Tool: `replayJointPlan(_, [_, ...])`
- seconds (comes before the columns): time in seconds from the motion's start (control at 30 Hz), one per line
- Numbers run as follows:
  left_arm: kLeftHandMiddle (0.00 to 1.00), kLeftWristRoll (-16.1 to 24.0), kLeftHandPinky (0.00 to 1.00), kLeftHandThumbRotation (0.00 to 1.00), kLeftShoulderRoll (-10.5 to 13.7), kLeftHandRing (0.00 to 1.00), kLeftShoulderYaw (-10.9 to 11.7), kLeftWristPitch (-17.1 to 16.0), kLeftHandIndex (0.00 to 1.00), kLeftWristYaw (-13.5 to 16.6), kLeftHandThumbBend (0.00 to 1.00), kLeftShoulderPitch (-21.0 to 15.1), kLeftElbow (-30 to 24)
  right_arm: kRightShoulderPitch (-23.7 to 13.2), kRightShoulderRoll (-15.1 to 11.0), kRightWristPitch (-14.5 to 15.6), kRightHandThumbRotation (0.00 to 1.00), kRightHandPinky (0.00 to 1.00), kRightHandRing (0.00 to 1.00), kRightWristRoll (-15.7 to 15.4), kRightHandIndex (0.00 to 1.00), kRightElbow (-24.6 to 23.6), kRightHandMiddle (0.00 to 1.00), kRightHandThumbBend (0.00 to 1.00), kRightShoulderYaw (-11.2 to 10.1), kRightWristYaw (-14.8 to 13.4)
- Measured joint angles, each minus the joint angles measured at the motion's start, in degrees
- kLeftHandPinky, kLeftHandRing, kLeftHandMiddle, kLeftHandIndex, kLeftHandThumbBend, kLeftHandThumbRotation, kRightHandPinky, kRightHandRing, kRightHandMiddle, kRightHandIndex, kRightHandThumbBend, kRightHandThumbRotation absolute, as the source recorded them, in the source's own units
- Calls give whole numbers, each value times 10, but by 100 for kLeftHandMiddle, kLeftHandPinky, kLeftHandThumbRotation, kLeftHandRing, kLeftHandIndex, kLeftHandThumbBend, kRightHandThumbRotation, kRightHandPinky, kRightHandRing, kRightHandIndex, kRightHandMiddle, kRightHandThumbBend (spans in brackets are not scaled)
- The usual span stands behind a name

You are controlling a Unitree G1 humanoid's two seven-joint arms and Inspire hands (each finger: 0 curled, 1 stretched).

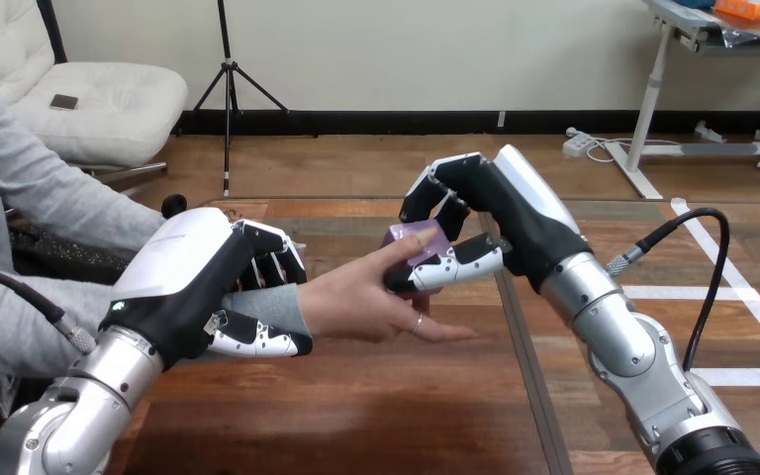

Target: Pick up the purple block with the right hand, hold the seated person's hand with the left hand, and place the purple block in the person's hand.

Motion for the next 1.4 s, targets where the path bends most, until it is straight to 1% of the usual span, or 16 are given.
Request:
replayJointPlan(0.37, [40, 1, 25, 0, -3, 32, 0, 0, 44, 0, 59, 0, 5, 10, 0, 0, 0, 36, 39, 3, 42, 0, 41, 75, 0, 15])
replayJointPlan(0.67, [40, 3, 25, 0, -4, 32, -1, -2, 44, 1, 59, 0, 10, 17, 0, 1, 0, 36, 39, 3, 42, -1, 41, 75, 0, 20])
replayJointPlan(1.13, [40, 3, 25, 0, -4, 32, -1, -2, 44, 5, 59, 0, 13, 18, -1, 6, 0, 37, 39, 3, 43, -7, 42, 75, 0, 26])
replayJointPlan(1.27, [40, 3, 25, 0, -4, 32, -1, -2, 44, 5, 59, 0, 13, 18, -1, 11, 0, 35, 38, 3, 43, -11, 41, 76, 0, 31])
replayJointPlan(1.4, [40, 3, 25, 0, -4, 32, -1, -2, 44, 5, 59, 0, 13, 18, -2, 26, 0, 34, 38, 3, 44, -21, 42, 79, 0, 40])
